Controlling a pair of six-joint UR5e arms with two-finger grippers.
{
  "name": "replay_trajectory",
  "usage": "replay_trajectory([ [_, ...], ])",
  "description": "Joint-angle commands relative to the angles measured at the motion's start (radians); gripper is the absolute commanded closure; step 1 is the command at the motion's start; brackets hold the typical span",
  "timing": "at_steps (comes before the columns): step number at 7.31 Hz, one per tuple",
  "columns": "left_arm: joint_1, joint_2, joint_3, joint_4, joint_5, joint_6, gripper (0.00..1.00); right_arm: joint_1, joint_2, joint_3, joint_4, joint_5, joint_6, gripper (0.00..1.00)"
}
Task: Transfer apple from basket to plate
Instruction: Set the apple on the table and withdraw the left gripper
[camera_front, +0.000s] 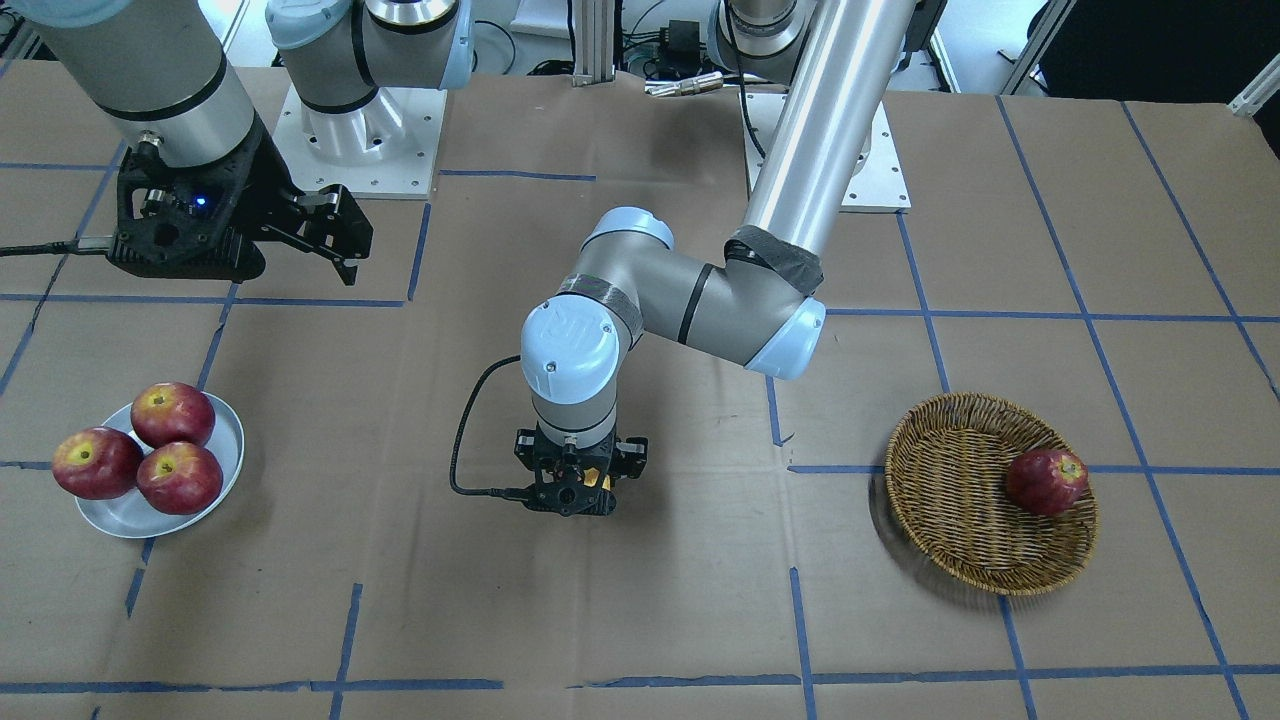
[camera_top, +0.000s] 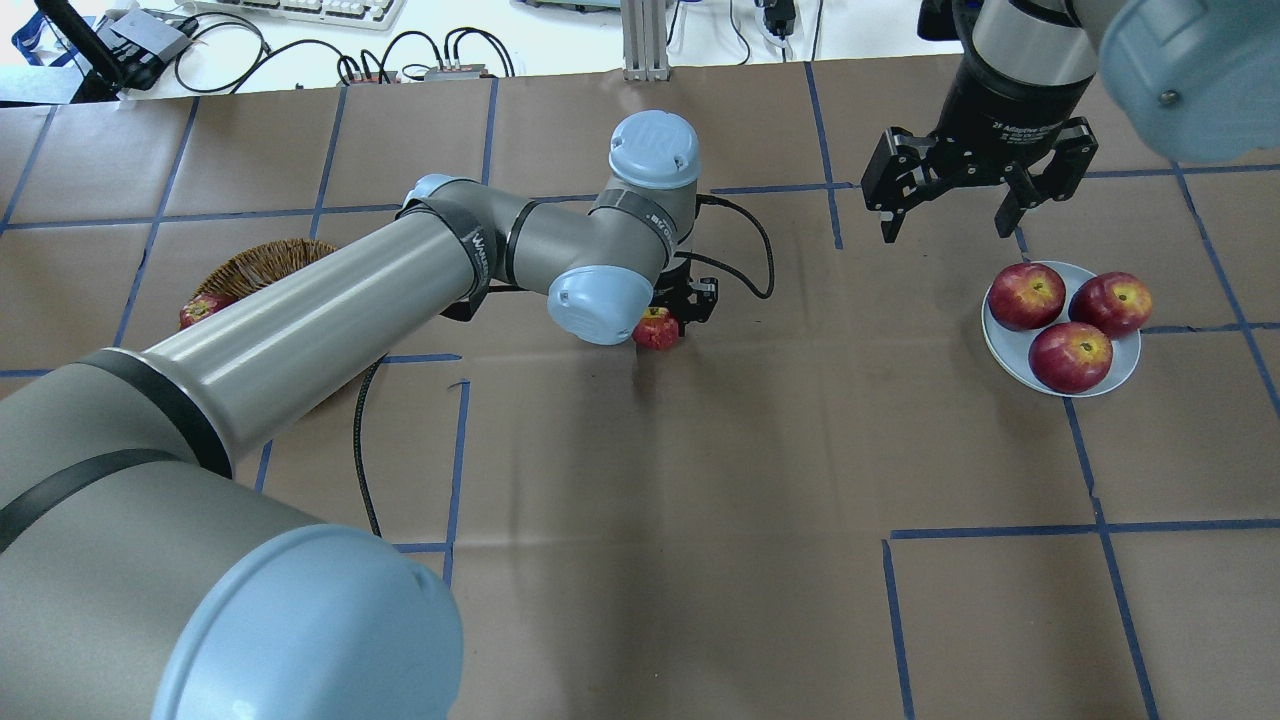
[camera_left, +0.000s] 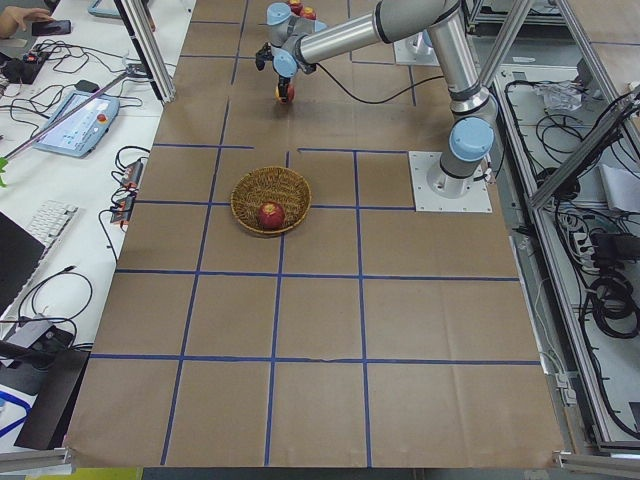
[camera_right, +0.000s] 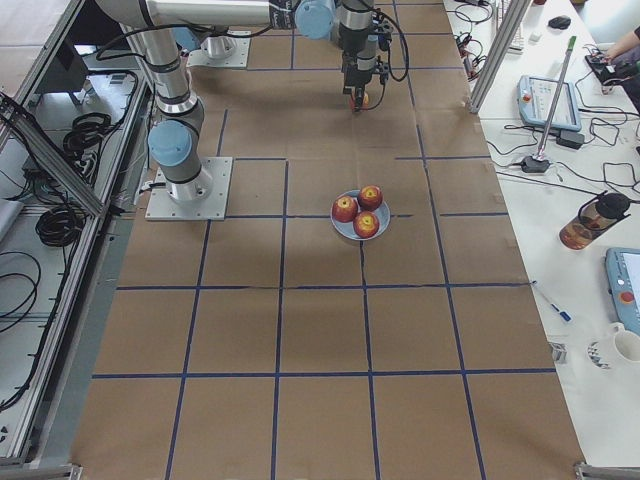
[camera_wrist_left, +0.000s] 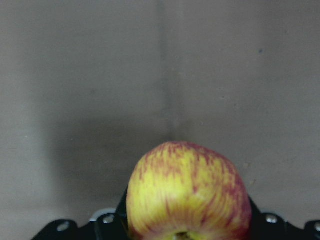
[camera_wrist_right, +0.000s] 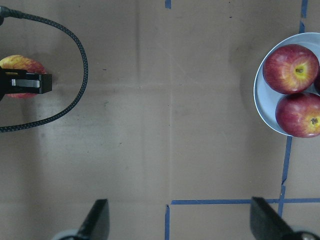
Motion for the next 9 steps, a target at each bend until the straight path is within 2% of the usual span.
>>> replay_trajectory([
  [1,0.000,-0.002,-0.001,0.002,0.002,0.003,0.28,0.000,0.001,-0.001,-0.039,-0.005,-0.003,0.00],
  [2,0.000,-0.003,-0.002,0.002,0.001,0.003,0.02,0.000,0.002,0.000,-0.044,0.000,-0.003,0.00],
  [4,0.003,0.025,0.013,-0.004,0.004,0.003,0.01,0.002,0.002,0.002,-0.043,0.003,0.000,0.00],
  [5,0.011,0.081,0.014,-0.023,0.007,0.018,0.01,0.003,-0.001,-0.003,-0.031,-0.002,0.003,0.00],
  [6,0.035,0.162,0.018,-0.109,0.016,0.075,0.01,0.003,-0.001,-0.001,-0.027,-0.002,0.006,0.00],
  [9,0.228,0.469,-0.002,-0.422,0.016,0.314,0.01,0.014,0.019,-0.005,-0.047,0.003,0.021,0.00],
])
